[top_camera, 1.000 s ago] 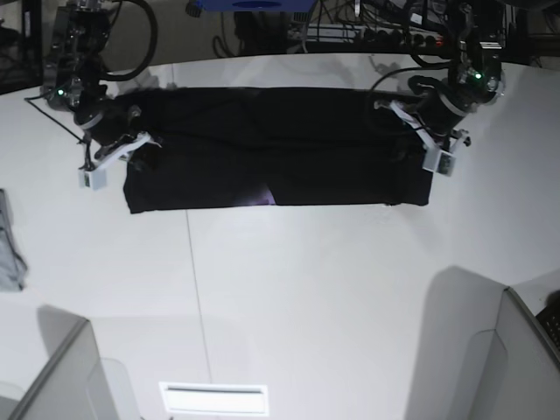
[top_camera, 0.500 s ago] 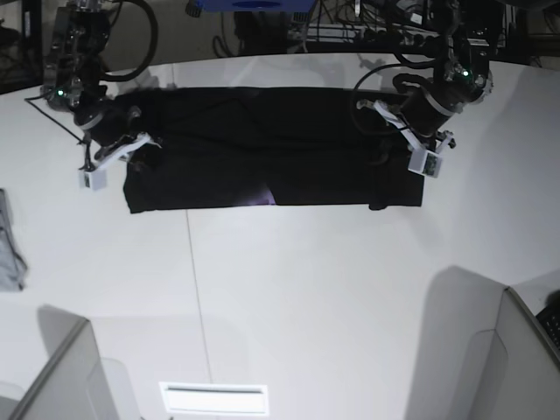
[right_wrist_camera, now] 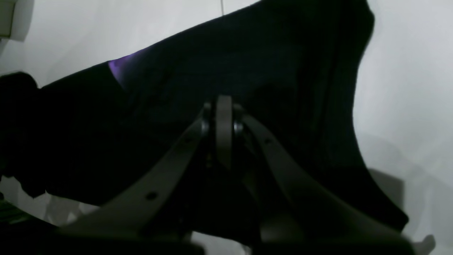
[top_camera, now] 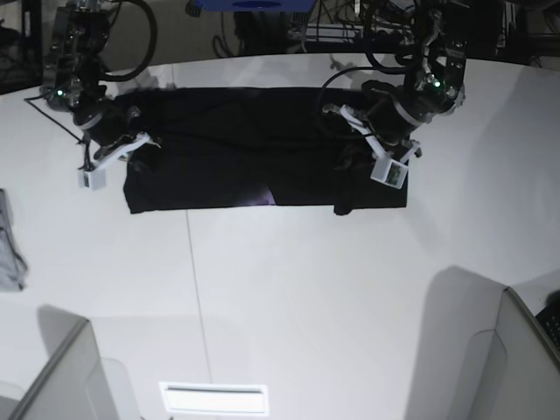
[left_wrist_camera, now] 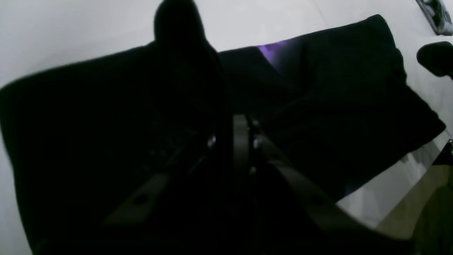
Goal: Fold the T-shirt properly
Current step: 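Grasp the strip end with the left gripper and fold it toward the right gripper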
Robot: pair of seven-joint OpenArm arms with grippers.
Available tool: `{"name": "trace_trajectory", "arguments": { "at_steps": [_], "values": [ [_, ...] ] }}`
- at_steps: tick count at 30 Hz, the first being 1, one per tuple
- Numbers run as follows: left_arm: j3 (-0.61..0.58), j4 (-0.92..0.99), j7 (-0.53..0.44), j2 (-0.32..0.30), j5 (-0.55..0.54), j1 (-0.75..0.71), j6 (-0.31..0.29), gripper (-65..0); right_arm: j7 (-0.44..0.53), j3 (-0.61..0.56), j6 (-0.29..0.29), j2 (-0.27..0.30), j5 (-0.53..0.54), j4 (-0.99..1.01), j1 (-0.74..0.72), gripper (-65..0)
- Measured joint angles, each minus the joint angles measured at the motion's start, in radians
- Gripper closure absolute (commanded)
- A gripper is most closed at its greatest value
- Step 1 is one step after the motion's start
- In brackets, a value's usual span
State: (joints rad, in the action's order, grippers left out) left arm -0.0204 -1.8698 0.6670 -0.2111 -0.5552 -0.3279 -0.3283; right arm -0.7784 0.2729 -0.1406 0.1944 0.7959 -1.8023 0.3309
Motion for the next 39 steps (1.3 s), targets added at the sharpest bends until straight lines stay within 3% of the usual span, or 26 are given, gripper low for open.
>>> {"name": "trace_trajectory", "arguments": {
  "at_steps": [3,6,18,24,39],
  "values": [
    [-0.047,0.019,0.002,0.002,0.0,0.02,0.007,0.0,0.0,0.0,0.0,0.001,0.0,0.0,0.001,0.0],
    [-0.075,0.029,0.002,0.003,0.001,0.032,0.052,0.0,0.004,0.0,0.0,0.004,0.0,0.0,0.0,0.0],
    [-0.1,0.08,0.002,0.026,-0.001,0.06,0.052,0.0,0.003,0.0,0.0,0.004,0.0,0.0,-0.004,0.0],
    [-0.17,0.085,0.001,0.028,-0.003,0.093,0.05,0.0,0.003,0.0,0.0,0.003,0.003,0.0,-0.003,0.0],
    [-0.173,0.097,0.002,0.034,0.0,0.097,0.052,0.0,0.003,0.0,0.0,0.003,0.003,0.001,-0.003,0.0]
  ]
}}
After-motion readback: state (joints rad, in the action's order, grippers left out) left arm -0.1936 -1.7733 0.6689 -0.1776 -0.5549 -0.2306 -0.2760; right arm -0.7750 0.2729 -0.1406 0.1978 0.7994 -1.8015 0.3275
